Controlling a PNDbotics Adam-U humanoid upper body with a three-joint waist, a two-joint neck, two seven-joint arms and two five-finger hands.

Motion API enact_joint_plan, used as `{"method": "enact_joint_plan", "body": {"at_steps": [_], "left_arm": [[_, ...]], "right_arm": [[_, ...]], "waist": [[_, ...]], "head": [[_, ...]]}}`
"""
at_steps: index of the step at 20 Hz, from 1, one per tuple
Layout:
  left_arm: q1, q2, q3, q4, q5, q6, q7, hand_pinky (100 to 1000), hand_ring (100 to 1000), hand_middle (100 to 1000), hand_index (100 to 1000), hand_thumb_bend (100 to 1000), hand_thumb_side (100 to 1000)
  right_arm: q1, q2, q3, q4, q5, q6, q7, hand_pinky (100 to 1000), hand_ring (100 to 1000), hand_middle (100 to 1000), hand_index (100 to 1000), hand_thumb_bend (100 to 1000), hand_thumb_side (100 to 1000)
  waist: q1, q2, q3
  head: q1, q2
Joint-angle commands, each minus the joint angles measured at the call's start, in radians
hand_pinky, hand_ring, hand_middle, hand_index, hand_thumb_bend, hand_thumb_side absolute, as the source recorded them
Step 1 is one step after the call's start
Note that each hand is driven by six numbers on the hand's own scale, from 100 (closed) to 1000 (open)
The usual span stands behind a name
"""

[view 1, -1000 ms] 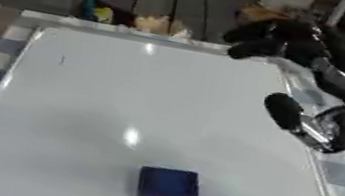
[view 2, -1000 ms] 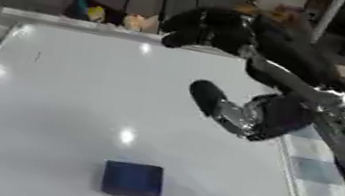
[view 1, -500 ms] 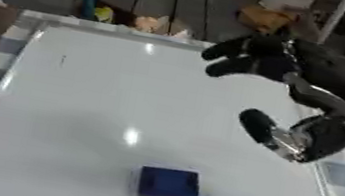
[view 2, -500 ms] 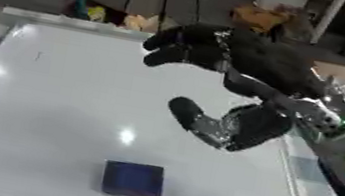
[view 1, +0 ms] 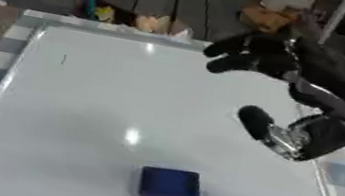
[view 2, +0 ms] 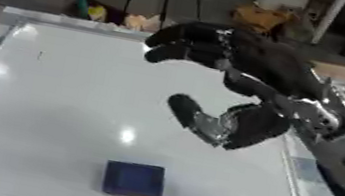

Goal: Wipe the whiteboard clean with a brush.

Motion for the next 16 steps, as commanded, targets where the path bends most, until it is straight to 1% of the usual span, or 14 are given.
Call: {"method": "enact_joint_plan", "body": {"at_steps": [1, 5, 7, 8, 10, 12, 14, 16], "left_arm": [[-0.008, 0.035, 0.019, -0.012, -0.007, 0.008, 0.024, 748, 792, 798, 817, 134, 880], [-0.003, 0.038, 0.017, -0.012, -0.024, 0.040, 0.025, 745, 793, 796, 809, 136, 876], [0.004, 0.045, 0.009, -0.012, -0.043, 0.087, 0.011, 736, 796, 792, 797, 157, 893], [0.007, 0.053, 0.003, -0.012, -0.065, 0.127, -0.009, 734, 796, 788, 794, 159, 890], [0.007, 0.075, -0.015, -0.012, -0.136, 0.220, -0.076, 732, 797, 783, 782, 134, 883], [-0.005, 0.103, -0.040, -0.012, -0.239, 0.303, -0.171, 737, 798, 778, 795, 126, 881], [-0.028, 0.127, -0.070, -0.012, -0.341, 0.355, -0.265, 742, 799, 786, 814, 110, 910], [-0.053, 0.155, -0.107, -0.012, -0.432, 0.382, -0.354, 748, 798, 783, 849, 100, 927]], "right_arm": [[0.007, -0.055, -0.084, -0.015, -0.082, 0.023, -0.090, 753, 841, 823, 872, 100, 1000], [0.046, -0.105, -0.184, -0.015, -0.185, 0.024, -0.193, 751, 837, 818, 870, 100, 1000], [0.071, -0.124, -0.226, -0.015, -0.223, 0.022, -0.231, 750, 835, 815, 870, 100, 1000], [0.087, -0.132, -0.248, -0.015, -0.240, 0.021, -0.251, 749, 834, 813, 870, 100, 1000], [0.118, -0.144, -0.288, -0.015, -0.269, 0.017, -0.285, 749, 833, 811, 870, 100, 997], [0.147, -0.150, -0.322, -0.015, -0.291, 0.009, -0.313, 747, 830, 810, 869, 100, 1000], [0.171, -0.154, -0.351, -0.015, -0.312, -0.001, -0.340, 746, 827, 803, 867, 100, 979], [0.193, -0.155, -0.379, -0.015, -0.331, -0.013, -0.369, 744, 825, 802, 866, 100, 974]], "waist": [[0.002, -0.012, -0.007], [0.003, -0.008, -0.020], [0.005, -0.006, -0.027], [0.007, -0.004, -0.031], [0.011, -0.002, -0.040], [0.015, 0.000, -0.049], [0.019, 0.001, -0.057], [0.024, 0.003, -0.066]], "head": [[0.024, -0.004], [0.056, -0.005], [0.070, -0.006], [0.077, -0.007], [0.089, -0.007], [0.098, -0.008], [0.105, -0.008], [0.111, -0.008]]}}
